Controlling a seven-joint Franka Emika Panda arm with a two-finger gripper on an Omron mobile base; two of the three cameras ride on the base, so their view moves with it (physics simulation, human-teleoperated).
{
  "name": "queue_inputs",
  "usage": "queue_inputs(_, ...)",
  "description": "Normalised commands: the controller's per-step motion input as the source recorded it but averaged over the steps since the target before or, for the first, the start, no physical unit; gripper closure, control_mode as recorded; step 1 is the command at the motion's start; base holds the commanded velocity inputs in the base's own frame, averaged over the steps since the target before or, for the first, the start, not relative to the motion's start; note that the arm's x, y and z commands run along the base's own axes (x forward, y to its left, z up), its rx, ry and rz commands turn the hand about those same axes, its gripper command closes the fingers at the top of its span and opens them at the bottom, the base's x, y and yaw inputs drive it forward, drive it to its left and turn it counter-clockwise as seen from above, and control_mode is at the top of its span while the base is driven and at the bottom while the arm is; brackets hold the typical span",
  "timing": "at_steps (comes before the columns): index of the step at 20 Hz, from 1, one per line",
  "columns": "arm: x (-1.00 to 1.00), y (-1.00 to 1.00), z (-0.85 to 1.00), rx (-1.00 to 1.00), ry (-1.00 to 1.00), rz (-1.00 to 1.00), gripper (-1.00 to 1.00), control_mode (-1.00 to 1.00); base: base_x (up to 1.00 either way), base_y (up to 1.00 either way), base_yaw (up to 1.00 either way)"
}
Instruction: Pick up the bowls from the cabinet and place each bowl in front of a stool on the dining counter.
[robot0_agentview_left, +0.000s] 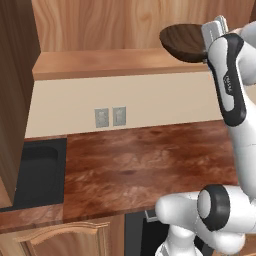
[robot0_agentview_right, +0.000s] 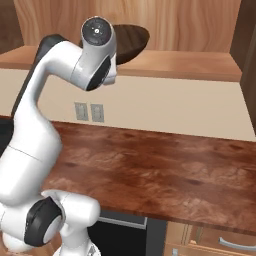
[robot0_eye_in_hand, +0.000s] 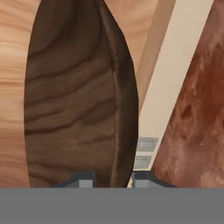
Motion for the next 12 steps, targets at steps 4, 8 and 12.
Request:
queue_inputs(4,-1.00,-0.01,0.00,0.00,0.06,-0.05,1.00,-1.00,0.00,0.00,0.00)
queue_inputs(8,-1.00,0.01,0.00,0.00,0.16,0.00,1.00,-1.00,0.00,0.00,0.00)
queue_inputs(12,-1.00,0.30,-0.40,-0.01,0.23,0.02,1.00,-1.00,0.00,0.00,0.00)
